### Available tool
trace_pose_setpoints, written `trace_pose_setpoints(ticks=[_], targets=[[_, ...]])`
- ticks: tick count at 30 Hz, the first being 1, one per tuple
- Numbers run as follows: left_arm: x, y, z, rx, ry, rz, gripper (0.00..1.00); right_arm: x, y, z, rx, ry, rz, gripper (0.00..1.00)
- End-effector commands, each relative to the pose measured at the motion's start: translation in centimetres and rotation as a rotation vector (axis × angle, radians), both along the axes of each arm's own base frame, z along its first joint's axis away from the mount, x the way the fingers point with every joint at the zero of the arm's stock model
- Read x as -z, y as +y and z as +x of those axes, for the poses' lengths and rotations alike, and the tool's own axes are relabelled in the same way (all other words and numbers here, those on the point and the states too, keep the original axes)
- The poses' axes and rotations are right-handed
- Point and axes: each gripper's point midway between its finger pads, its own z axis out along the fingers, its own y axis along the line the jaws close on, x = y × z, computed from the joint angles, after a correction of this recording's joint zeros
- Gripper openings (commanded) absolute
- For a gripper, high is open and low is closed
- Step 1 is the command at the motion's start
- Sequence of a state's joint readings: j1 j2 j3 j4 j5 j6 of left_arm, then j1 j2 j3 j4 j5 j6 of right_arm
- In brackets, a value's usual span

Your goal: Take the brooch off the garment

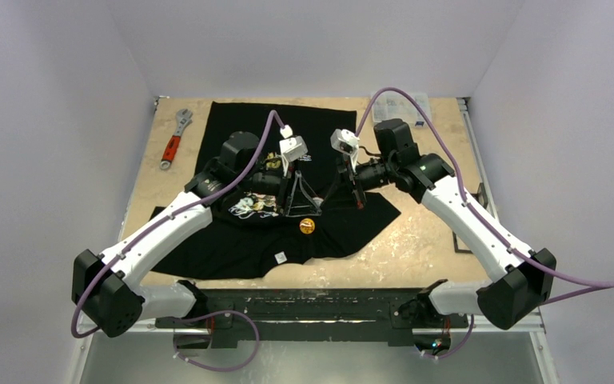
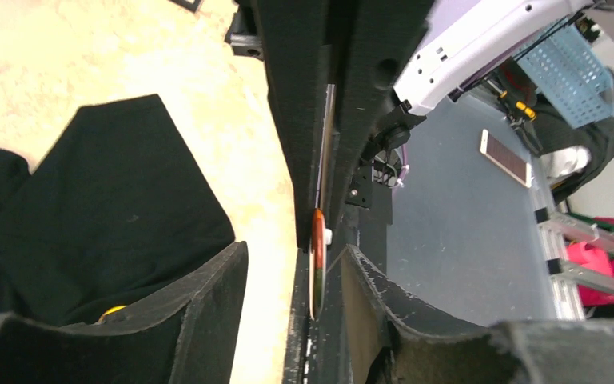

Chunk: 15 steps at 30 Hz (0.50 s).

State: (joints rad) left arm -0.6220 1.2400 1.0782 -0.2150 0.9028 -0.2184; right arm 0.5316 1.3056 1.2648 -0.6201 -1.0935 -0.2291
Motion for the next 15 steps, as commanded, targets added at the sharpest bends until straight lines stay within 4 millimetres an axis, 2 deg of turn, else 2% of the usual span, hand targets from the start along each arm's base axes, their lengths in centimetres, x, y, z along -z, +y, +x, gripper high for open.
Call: trace_pose_setpoints(ticks=[1, 5, 10, 12, 15], targets=[[-1.9, 1.1, -0.6, 0.036, -0.133, -0.036, 0.43, -2.3, 0.2, -0.8, -0.05, -0.051, 0.059, 0.0], [-2.1, 1.4, -0.3, 0.029, -0.14, -0.043, 0.37, -1.9, 0.2, -0.8, -0.062, -0.043, 0.047, 0.0], [-1.4, 1.3, 0.5, -0.001, -0.125, -0.02, 0.2, -1.9, 0.3, -0.8, -0.068, -0.037, 0.049, 0.0], [-1.3, 1.2, 0.7, -0.006, -0.118, -0.013, 0.16, -2.0, 0.3, -0.8, -0.065, -0.034, 0.051, 0.0], [-1.4, 1.0, 0.7, -0.004, -0.072, -0.019, 0.0, -2.0, 0.4, -0.4, -0.041, -0.021, 0.042, 0.01]])
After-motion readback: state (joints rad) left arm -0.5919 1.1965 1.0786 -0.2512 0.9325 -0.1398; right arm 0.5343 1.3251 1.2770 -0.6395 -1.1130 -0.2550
